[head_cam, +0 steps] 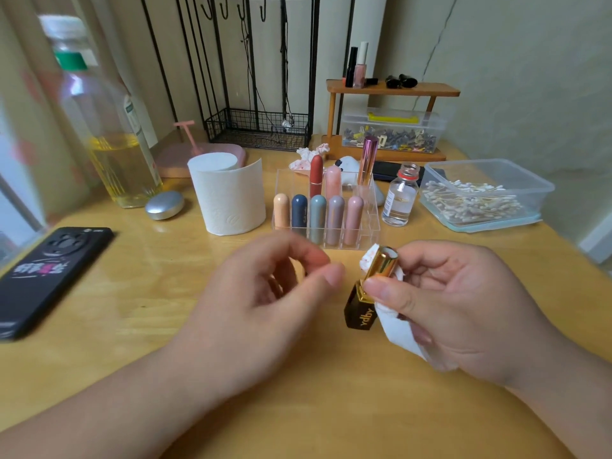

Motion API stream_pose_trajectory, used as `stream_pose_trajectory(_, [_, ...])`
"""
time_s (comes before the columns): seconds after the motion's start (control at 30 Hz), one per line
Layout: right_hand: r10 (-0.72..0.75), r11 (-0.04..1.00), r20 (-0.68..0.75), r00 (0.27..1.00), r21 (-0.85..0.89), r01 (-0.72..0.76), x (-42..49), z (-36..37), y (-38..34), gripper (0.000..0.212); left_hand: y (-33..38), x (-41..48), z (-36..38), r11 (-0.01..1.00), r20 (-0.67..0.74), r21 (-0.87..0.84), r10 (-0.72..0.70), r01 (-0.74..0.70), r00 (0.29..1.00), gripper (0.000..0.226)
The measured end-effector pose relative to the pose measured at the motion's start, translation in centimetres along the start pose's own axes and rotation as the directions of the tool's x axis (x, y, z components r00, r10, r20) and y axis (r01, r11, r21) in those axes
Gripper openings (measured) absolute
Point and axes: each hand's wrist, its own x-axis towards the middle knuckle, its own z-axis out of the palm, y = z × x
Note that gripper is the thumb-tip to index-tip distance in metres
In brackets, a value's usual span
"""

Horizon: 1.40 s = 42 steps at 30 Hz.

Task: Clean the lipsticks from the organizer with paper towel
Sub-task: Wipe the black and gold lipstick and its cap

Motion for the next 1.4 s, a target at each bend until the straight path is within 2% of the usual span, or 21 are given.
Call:
stream_pose_trajectory(0.07, [0.004,0.999,-0.018,1.0,-0.045,-0.005,0.2,0.4,0.6,0.014,-0.7,0.8,-0.5,0.988,-0.118,0.157,0.019,-0.001,0.993,0.015])
stream_pose_trajectory(0.1, [0.009,0.998,-0.019,1.0,-0.069,-0.01,0.3,0.5,1.1,0.016,-1.2,1.2,-0.5,0.972,-0.12,0.235,0.014,0.015,0.993,0.021])
stream_pose_trajectory(0.2, [0.016,0.983,-0.013,1.0,-0.181,-0.018,0.7,0.9,2.1,0.018,-2.8,1.8,-0.3,0.91,0.029,0.407,-0.097,0.076,0.995,0.061])
stream_pose_trajectory(0.23, [0.008,0.975,-0.018,1.0,-0.224,-0.012,0.8,1.0,2.2,0.017,-3.1,2.0,-0.1,0.886,0.082,0.456,-0.135,0.083,0.987,0.065])
stream_pose_trajectory(0.3, [0.011,0.968,-0.031,0.999,-0.249,-0.018,0.9,1.2,2.2,0.016,-3.4,2.2,0.2,0.857,0.135,0.51,-0.157,0.067,0.978,0.049])
stream_pose_trajectory(0.37, [0.041,0.967,-0.025,0.999,-0.252,-0.046,0.9,1.0,2.1,0.018,-3.3,2.4,0.2,0.877,0.1,0.473,-0.148,0.084,0.984,0.027])
stream_pose_trajectory(0.47, [0.134,0.945,0.019,0.991,-0.304,-0.122,0.9,0.7,2.0,0.021,-3.0,2.3,-0.1,0.965,0.017,0.232,-0.132,0.125,0.991,0.016])
stream_pose_trajectory(0.6, [0.212,0.884,0.017,0.977,-0.43,-0.185,1.3,0.5,2.6,0.024,-2.0,1.3,-0.2,0.999,0.057,0.036,-0.036,0.034,0.998,0.02])
stream_pose_trajectory(0.8, [0.21,0.872,0.014,0.978,-0.455,-0.181,1.1,0.6,2.6,0.019,-1.0,0.9,-0.1,0.993,0.055,-0.108,0.055,-0.048,0.997,0.024])
stream_pose_trajectory(0.97, [0.161,0.868,0.047,0.986,-0.482,-0.119,0.7,0.9,2.6,0.031,-0.4,0.9,-0.1,0.944,0.012,-0.329,-0.019,0.021,1.0,0.03])
stream_pose_trajectory(1.07, [0.105,0.823,0.099,0.99,-0.567,-0.031,0.5,1.1,2.4,0.035,-0.3,0.9,-0.1,0.946,-0.003,-0.324,-0.036,0.033,0.999,0.032])
stream_pose_trajectory(1.17, [0.056,0.736,0.154,0.986,-0.674,0.064,0.4,1.2,2.2,0.037,-0.5,0.8,0.0,0.959,-0.004,-0.28,-0.039,0.036,0.999,0.03])
stream_pose_trajectory(1.3, [0.05,0.696,0.169,0.984,-0.713,0.087,0.2,1.2,2.1,0.036,-0.7,0.8,0.0,0.966,0.057,-0.257,-0.021,0.035,0.998,0.029])
stream_pose_trajectory(1.4, [0.052,0.686,0.161,0.986,-0.723,0.081,0.2,1.3,2.0,0.036,-0.8,0.8,0.2,0.972,0.117,-0.234,0.043,-0.015,0.992,0.027])
